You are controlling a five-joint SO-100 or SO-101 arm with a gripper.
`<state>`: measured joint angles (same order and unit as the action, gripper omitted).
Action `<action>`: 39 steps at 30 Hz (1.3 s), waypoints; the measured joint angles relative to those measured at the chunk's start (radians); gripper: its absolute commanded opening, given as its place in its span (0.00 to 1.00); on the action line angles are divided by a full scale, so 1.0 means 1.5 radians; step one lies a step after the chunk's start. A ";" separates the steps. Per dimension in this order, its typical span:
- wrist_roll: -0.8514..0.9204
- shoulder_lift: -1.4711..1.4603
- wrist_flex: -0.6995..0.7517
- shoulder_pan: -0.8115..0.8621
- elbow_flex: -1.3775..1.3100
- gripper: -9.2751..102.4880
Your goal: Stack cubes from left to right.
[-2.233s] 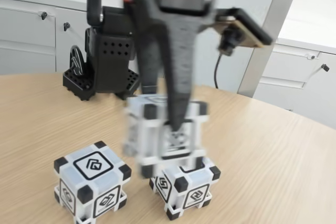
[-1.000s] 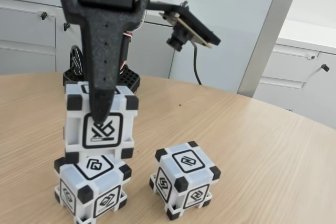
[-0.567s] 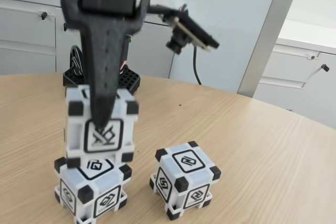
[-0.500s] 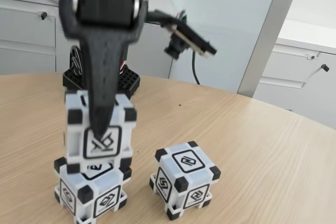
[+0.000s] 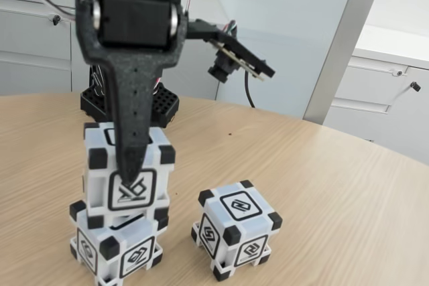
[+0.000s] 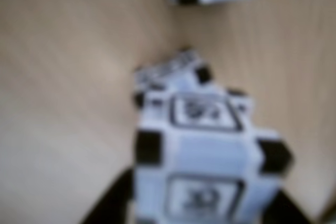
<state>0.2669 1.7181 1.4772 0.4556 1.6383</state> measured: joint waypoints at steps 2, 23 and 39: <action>0.002 0.000 0.000 0.000 0.000 0.36; -0.006 0.001 0.078 -0.005 -0.001 0.36; -0.066 0.204 0.094 -0.005 -0.001 0.36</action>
<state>0.1672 2.0233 1.6183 0.4479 1.6368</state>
